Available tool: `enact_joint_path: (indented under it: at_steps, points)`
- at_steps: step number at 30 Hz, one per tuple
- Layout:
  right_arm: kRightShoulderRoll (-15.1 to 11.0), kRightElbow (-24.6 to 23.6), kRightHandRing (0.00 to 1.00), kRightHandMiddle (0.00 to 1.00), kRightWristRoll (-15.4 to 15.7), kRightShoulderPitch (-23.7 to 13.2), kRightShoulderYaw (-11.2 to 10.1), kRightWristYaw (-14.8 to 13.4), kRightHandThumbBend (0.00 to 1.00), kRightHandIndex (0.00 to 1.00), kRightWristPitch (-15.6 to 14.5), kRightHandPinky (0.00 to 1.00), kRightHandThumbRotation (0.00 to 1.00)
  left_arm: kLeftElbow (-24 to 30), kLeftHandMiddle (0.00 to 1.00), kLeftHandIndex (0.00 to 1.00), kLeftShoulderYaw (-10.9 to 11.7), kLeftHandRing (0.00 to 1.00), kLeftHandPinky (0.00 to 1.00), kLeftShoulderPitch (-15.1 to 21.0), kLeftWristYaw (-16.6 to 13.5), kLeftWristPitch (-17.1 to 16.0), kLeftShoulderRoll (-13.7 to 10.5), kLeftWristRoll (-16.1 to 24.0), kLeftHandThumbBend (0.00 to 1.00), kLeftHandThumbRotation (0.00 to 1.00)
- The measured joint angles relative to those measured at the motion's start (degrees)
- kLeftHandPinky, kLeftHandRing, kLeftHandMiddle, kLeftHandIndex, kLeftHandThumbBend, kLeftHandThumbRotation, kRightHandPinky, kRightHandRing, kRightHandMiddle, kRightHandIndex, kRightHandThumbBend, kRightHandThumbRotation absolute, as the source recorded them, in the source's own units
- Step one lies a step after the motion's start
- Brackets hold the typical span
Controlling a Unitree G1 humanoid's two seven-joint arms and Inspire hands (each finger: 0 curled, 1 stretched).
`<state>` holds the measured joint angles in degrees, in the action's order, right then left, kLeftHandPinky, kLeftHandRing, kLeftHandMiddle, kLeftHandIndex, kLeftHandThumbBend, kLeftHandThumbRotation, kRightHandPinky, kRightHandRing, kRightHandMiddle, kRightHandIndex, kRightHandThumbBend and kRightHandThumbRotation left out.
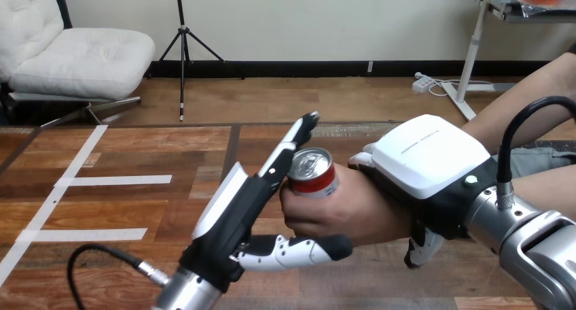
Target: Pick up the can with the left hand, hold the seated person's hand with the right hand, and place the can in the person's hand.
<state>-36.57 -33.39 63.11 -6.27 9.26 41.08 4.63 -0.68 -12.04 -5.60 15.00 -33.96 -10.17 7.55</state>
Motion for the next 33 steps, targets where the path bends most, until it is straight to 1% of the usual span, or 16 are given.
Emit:
enact_joint_path:
  at_steps: [10,18,27,33]
  points:
    - [0.13,-0.01,0.87,0.87,0.03,0.00,-0.27,-0.41,1.00,0.85,-0.02,0.78,0.12,0.00,1.00,1.00,-0.09,1.00,1.00,0.71,-0.02,-0.75,-0.05,-0.01,1.00,0.63]
    - [0.30,-0.01,0.87,0.87,0.05,0.40,-0.37,-1.97,1.00,0.85,-0.33,0.78,0.09,0.00,1.00,1.00,-0.09,1.00,1.00,0.94,-0.03,-0.90,-0.06,-0.01,1.00,0.62]
    - [1.11,0.00,0.87,0.88,0.01,2.05,-0.69,-5.78,1.00,0.85,-1.04,0.77,0.09,0.00,1.00,1.00,-0.10,1.00,1.00,0.96,-0.53,-2.09,-0.04,0.62,1.00,0.62]
    - [2.51,-0.08,0.88,0.89,-0.24,4.14,-1.51,-9.28,1.00,0.85,-2.09,0.77,0.08,0.00,1.00,1.00,-0.10,1.00,1.00,0.96,-0.87,-2.97,-0.02,1.09,1.00,0.62]
